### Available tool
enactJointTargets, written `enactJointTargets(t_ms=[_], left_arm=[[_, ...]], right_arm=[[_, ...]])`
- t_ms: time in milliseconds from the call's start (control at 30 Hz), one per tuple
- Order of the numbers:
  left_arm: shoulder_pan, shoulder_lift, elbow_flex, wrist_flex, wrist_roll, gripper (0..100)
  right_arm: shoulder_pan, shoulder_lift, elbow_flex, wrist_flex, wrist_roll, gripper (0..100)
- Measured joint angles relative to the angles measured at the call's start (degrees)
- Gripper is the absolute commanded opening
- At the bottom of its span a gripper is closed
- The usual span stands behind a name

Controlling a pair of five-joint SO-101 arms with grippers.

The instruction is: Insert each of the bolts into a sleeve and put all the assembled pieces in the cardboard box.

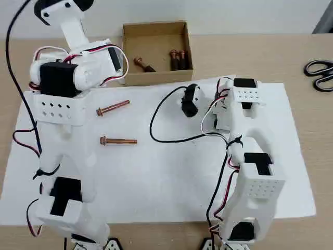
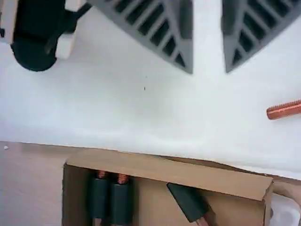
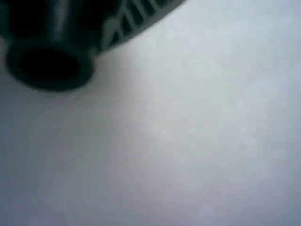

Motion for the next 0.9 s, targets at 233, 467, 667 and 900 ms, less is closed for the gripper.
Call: enactJointTargets(t_ms=[233,467,667,900], left_arm=[[0.0,-3.96,0.18,0.0,0.0,4],[0.0,-3.96,0.18,0.0,0.0,4],[0.0,-3.96,0.18,0.0,0.0,4],[0.0,-3.96,0.18,0.0,0.0,4]], right_arm=[[-2.46,-12.57,0.09,0.44,-13.01,0.6],[-3.96,-21.63,0.09,4.04,-28.4,0.6],[-3.69,-29.36,0.09,11.34,-38.24,0.9],[-1.76,-34.55,0.09,16.88,-48.53,0.9]])
